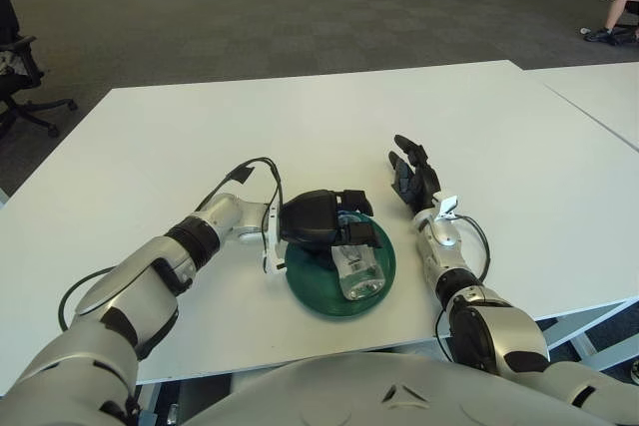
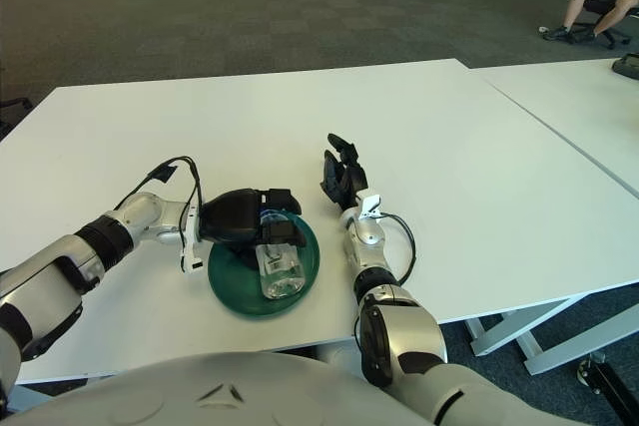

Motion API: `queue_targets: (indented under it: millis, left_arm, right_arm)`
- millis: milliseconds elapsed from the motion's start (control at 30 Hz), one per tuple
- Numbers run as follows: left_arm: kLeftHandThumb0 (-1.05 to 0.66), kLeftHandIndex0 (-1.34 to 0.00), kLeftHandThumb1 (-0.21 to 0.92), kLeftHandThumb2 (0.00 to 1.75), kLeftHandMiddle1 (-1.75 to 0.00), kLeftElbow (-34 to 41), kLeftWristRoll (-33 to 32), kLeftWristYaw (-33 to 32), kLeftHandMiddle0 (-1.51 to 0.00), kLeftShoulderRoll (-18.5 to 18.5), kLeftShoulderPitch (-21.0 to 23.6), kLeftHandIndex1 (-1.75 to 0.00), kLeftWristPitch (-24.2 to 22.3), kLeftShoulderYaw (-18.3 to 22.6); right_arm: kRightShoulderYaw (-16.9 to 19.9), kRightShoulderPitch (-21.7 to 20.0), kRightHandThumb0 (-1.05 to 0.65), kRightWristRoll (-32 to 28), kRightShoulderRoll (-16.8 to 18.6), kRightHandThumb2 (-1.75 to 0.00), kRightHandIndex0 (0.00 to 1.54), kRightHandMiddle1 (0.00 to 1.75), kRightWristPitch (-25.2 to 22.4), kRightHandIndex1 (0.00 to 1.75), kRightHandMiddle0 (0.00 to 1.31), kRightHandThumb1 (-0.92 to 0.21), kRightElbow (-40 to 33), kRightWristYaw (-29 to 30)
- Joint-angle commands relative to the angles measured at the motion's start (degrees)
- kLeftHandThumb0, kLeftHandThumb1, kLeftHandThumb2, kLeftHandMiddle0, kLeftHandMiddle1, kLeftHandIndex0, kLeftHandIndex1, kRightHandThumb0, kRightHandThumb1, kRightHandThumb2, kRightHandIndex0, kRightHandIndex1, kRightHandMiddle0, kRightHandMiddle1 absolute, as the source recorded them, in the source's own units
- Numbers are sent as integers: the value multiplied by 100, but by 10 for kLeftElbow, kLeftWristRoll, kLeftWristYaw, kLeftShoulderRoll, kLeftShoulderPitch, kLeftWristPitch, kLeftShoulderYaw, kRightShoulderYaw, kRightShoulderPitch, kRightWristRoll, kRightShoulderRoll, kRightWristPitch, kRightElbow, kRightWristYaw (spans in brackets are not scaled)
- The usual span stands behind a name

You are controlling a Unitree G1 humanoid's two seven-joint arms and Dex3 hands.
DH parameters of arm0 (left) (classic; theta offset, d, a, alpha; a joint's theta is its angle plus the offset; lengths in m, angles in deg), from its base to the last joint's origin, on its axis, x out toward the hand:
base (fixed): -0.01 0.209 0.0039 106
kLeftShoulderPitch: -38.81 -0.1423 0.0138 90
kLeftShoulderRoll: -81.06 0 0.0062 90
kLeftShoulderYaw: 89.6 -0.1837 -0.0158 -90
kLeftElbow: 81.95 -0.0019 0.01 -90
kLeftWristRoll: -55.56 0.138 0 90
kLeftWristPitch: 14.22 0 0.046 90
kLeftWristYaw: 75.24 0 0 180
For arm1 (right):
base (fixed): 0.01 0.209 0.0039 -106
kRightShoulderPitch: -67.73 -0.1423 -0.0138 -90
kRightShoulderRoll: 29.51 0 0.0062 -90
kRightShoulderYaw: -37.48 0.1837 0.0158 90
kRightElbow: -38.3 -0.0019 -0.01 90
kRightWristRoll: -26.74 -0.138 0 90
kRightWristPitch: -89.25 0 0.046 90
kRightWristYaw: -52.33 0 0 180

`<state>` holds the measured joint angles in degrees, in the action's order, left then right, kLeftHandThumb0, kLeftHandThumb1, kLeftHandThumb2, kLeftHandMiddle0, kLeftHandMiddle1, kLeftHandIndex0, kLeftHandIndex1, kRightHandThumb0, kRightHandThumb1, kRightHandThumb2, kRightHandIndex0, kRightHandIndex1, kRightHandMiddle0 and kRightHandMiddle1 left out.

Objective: Put the bottle into the plate.

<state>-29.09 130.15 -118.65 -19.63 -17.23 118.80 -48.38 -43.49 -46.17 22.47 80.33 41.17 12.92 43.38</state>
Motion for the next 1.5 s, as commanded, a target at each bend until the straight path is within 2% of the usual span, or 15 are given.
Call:
queue_targets:
  millis: [0, 467, 933, 1000, 1100, 1300, 1400, 1467]
  left_arm:
    - [-99, 0, 92, 98, -9, -14, 8, -15, -20, -4, 24, -44, -7, -9]
    - [-99, 0, 92, 102, -3, -5, 7, -25, -18, -12, 28, -31, -16, -17]
    - [-97, 0, 92, 102, -1, 5, 8, -70, -17, -27, 25, -25, -43, -9]
    - [-96, 0, 92, 102, -1, 19, 6, -68, -17, -36, 26, -25, -48, -2]
    - [-96, 0, 92, 101, 0, 36, 2, -60, -15, -48, 25, -24, -56, 8]
    - [-96, 0, 92, 99, 0, 68, -21, -44, -12, -74, 11, -21, -65, 38]
    - [-96, 0, 92, 99, 0, 83, -36, -35, -10, -81, 0, -19, -69, 55]
    - [-96, 0, 92, 99, 0, 92, -60, -24, -10, -86, -1, -19, -60, 72]
  right_arm:
    - [7, 9, -53, -13, 2, -64, 28, 47, -9, 1, 0, -92, 17, -18]
    - [35, 13, -45, -62, 15, -75, 23, 35, 6, 0, 0, -92, 13, -108]
    - [67, 18, -40, -109, 36, -90, 16, 24, 30, 0, 0, -92, 6, -186]
    - [62, 19, -41, -93, 33, -92, 16, 24, 45, 0, 0, -92, 11, -168]
    - [44, 25, -43, -44, 17, -95, 16, 25, 50, 0, 0, -92, 41, -92]
    - [2, 45, -48, 46, -6, -98, 21, 33, 75, 2, 0, -92, 35, 40]
    - [-10, 51, -58, 68, -15, -96, 25, 40, 81, 4, 0, -92, 33, 66]
    - [-19, 49, -60, 79, -22, -96, 26, 42, 68, 4, 0, -92, 35, 72]
